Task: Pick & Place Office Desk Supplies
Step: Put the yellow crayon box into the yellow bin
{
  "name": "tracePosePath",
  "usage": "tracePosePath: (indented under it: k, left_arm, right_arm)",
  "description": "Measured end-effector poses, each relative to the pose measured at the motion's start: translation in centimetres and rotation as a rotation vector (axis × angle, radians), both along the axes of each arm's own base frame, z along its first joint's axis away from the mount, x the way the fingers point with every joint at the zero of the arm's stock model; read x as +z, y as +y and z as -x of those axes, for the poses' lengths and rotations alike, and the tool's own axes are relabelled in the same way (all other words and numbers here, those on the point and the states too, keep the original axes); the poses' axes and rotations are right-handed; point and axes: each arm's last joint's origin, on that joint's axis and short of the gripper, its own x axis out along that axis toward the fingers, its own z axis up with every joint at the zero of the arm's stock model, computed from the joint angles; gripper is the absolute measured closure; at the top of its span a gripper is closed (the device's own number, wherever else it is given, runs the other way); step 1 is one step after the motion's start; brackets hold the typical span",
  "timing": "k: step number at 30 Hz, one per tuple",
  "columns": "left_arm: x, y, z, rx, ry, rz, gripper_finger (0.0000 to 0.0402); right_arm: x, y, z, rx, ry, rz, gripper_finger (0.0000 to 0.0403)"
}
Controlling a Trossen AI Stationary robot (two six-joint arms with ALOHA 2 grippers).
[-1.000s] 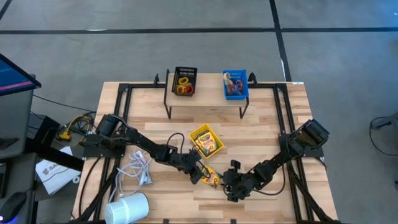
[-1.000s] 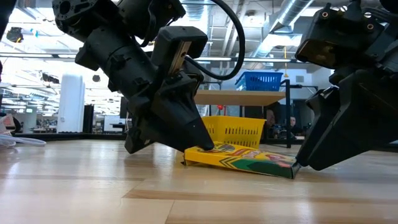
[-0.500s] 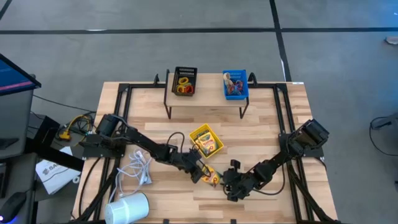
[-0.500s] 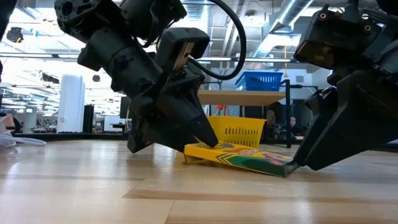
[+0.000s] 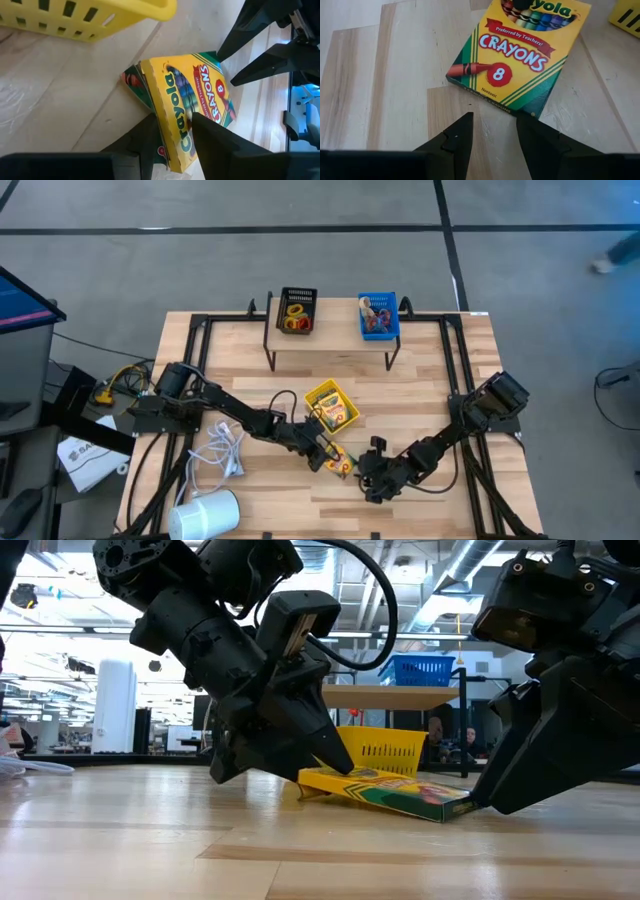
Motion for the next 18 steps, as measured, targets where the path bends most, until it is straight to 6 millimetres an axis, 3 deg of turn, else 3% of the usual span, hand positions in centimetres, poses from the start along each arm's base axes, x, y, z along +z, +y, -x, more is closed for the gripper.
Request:
tracePosePath:
  k: [7, 15, 18]
  left_arm:
    - [0.1, 0.0, 0.1, -0.004, 0.013, -0.008, 0.0285]
    - [3.2, 0.5, 1.1, 0.016, 0.01, -0.097, 0.029]
    - [3.3, 0.6, 1.3, 0.02, 0.03, -0.109, 0.0291]
  right_arm:
    - [0.0, 0.0, 0.0, -0.001, 0.003, 0.002, 0.0253]
    - [-0.1, 0.0, 0.0, -0.002, 0.007, 0.003, 0.0253]
    - [-0.1, 0.0, 0.0, -0.002, 0.006, 0.003, 0.0253]
